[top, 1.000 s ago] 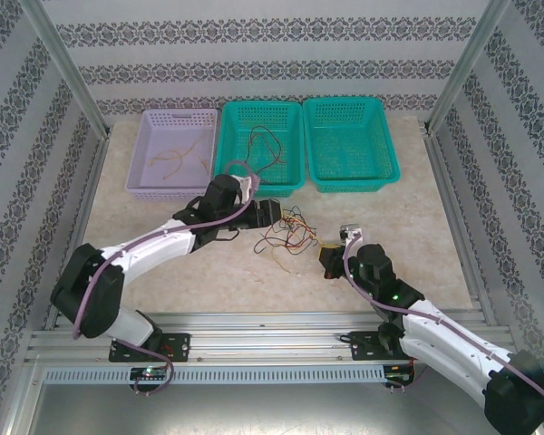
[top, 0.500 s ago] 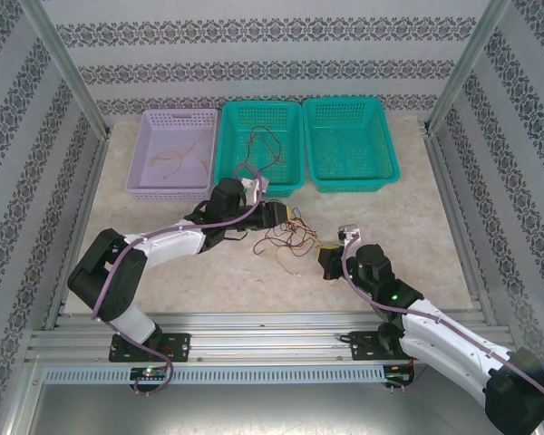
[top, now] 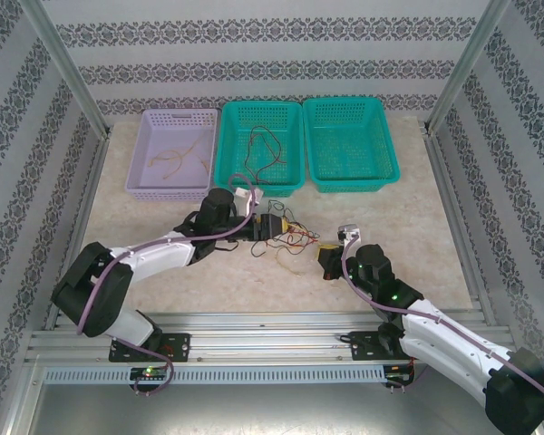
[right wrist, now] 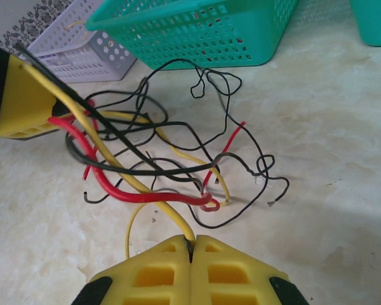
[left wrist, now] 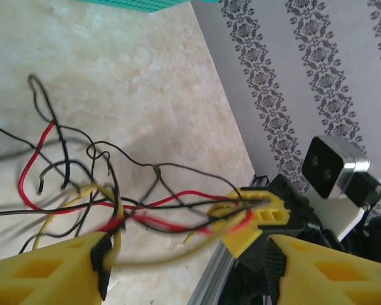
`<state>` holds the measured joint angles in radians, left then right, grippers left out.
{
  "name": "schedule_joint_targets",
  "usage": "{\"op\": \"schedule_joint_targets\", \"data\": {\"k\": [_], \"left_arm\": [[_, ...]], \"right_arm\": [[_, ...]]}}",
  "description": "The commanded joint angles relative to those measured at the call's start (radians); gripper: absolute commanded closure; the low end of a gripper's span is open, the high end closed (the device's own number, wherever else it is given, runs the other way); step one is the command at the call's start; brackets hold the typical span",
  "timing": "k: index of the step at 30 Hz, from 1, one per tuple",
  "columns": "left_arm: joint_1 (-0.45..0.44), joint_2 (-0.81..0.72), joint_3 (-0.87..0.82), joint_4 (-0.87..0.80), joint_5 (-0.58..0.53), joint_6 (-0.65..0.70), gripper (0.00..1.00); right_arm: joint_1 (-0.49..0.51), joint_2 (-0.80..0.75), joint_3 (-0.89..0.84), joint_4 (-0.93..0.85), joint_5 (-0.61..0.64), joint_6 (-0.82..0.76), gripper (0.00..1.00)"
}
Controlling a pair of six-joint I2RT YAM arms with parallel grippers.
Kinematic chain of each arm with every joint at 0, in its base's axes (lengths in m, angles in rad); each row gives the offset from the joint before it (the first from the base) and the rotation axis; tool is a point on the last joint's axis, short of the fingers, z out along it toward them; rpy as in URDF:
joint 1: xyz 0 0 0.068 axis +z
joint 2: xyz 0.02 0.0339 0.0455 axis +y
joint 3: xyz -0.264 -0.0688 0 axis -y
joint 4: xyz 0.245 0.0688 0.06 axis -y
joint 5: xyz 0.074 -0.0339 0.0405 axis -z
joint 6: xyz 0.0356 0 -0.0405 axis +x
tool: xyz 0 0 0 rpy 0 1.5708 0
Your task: Untangle the cables
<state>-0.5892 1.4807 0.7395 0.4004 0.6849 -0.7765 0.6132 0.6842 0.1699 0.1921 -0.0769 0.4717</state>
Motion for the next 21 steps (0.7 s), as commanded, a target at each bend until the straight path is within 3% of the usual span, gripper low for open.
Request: {"op": "schedule_joint_targets", "data": {"k": [1, 9, 15, 18, 21], "left_arm": [[0.002, -0.056, -0.01, -0.041, 0.014, 0.085, 0.34], [0.002, -0.107, 0.018, -0.238, -0.054, 0.247, 0.39], [0.006, -0.14, 0.041, -0.374, -0.281, 0.357, 0.44], [0.006, -0.168, 0.022, -0.335, -0.359, 0.343, 0.43], [0.004, -0.181, 0.021, -0.286, -0.343, 0.344, 0.41]], "right_arm": [[0.01, -0.013, -0.013, 0.038, -0.005, 0.001, 1.0], [0.011, 0.013, -0.014, 0.078, -0.06, 0.002, 1.0], [0.011, 0.015, -0.018, 0.095, -0.089, 0.003, 1.0], [0.012, 0.025, -0.018, 0.107, -0.102, 0.002, 1.0], [0.012, 0.05, -0.012, 0.12, -0.122, -0.001, 1.0]]}}
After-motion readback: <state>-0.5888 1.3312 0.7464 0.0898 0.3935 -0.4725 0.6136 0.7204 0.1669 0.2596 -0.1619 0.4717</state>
